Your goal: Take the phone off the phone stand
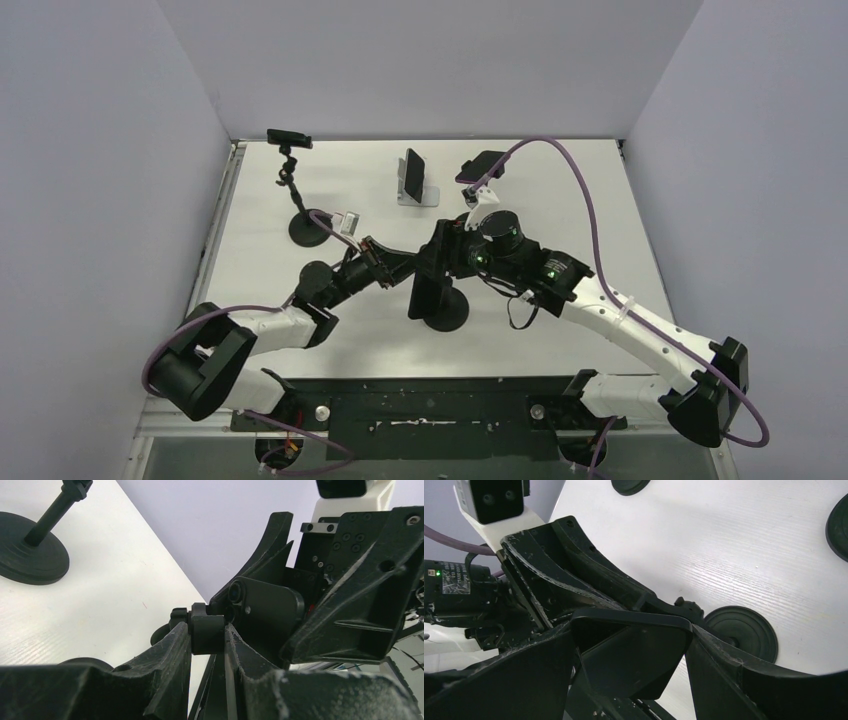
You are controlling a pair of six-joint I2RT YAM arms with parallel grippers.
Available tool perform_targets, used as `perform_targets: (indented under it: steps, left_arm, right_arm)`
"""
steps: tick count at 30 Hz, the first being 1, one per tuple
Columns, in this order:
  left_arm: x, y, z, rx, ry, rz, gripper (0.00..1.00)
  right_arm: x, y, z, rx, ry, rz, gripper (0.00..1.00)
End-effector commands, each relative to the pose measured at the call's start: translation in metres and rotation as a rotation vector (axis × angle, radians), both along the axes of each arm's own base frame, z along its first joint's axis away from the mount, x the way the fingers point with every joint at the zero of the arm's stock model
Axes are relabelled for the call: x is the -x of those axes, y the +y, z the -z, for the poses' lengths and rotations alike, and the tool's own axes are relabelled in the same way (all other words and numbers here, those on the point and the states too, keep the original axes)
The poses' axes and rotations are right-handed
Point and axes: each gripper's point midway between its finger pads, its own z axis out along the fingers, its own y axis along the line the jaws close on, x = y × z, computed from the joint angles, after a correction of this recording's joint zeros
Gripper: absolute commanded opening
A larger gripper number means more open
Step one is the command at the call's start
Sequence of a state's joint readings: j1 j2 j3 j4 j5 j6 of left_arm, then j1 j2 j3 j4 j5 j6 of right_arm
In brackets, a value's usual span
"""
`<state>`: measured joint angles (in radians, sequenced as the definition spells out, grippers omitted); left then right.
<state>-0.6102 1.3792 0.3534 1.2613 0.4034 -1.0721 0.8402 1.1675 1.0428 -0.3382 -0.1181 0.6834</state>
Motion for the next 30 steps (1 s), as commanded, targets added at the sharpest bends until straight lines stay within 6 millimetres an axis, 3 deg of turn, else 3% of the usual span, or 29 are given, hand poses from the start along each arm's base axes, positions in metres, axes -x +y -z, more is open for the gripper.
perform_targets:
  steps: [1,10,18,28,29,30]
  left_arm:
    - [-0.006,-0.009,0.007,-0.082,-0.028,-0.013,0.00]
    - [-0.009,-0.011,0.006,-0.109,-0.034,-0.011,0.00]
    - [-0.007,-0.011,0.003,-0.121,-0.028,-0.005,0.37]
    - [-0.005,0.000,-0.024,-0.098,-0.059,-0.049,0.68]
    - [-0.006,0.004,-0.028,-0.096,-0.063,-0.062,0.91]
    - [-0.007,0.010,-0.031,-0.094,-0.065,-0.083,0.96]
  right_arm:
    - [-0.002,0.014,-0.062,-0.161,-0.086,-0.027,0.00]
    - [0.001,0.014,-0.089,-0.194,-0.134,-0.040,0.00]
    - [0.006,0.004,-0.114,-0.170,-0.199,-0.059,0.00]
    - [0.015,-0.012,-0.131,-0.147,-0.253,-0.063,0.00]
    - [0.015,-0.014,-0.133,-0.144,-0.260,-0.062,0.00]
    - [0.017,-0.016,-0.135,-0.143,-0.265,-0.061,0.00]
